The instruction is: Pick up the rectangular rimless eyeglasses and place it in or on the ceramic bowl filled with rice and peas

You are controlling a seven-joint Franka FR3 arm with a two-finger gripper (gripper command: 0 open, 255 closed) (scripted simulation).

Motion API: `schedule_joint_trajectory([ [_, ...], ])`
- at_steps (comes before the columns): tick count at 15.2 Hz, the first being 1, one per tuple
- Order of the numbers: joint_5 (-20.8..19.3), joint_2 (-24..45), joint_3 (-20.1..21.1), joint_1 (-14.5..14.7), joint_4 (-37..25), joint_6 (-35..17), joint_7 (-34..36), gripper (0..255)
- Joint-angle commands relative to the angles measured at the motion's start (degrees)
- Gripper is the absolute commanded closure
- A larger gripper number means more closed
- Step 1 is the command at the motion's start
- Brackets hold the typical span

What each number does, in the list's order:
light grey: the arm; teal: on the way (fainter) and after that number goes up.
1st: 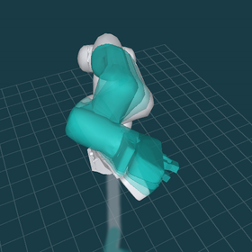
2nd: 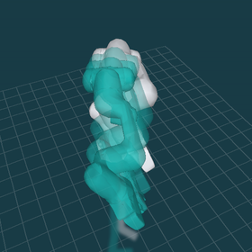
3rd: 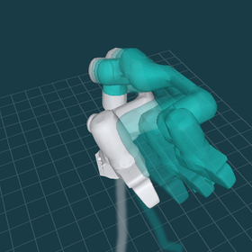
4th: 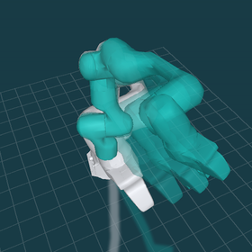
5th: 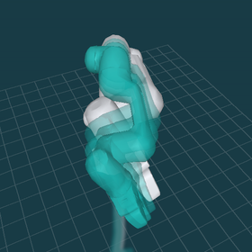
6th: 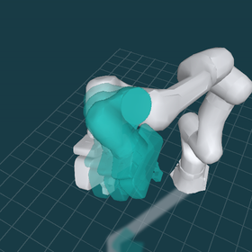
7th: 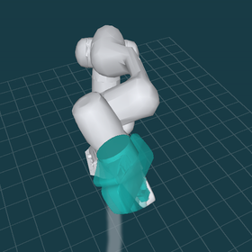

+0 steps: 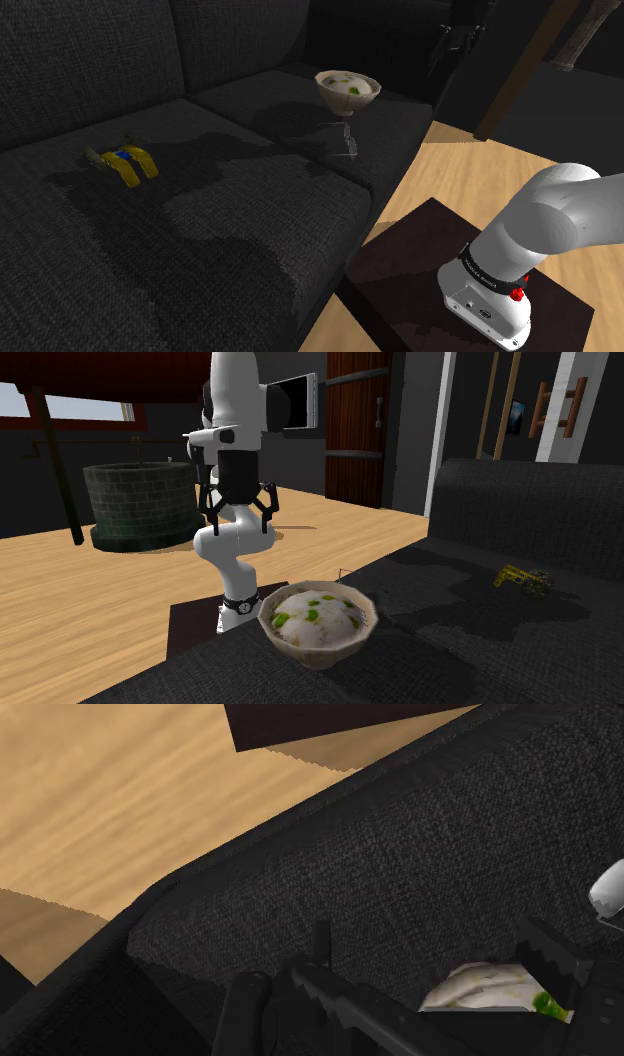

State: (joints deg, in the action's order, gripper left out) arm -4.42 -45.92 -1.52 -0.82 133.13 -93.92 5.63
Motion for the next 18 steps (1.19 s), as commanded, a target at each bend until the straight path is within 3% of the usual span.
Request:
schedule_joint_trajectory([
  [1, 0.00, 0.00, 0.00, 0.00, 0.00, 0.00, 0.00, 0],
  [10, 8.69, 0.54, 7.31, 4.19, 9.04, -10.53, 9.47, 0],
  [18, 16.23, 6.09, 14.73, 8.39, 12.70, -21.94, 17.31, 0],
])
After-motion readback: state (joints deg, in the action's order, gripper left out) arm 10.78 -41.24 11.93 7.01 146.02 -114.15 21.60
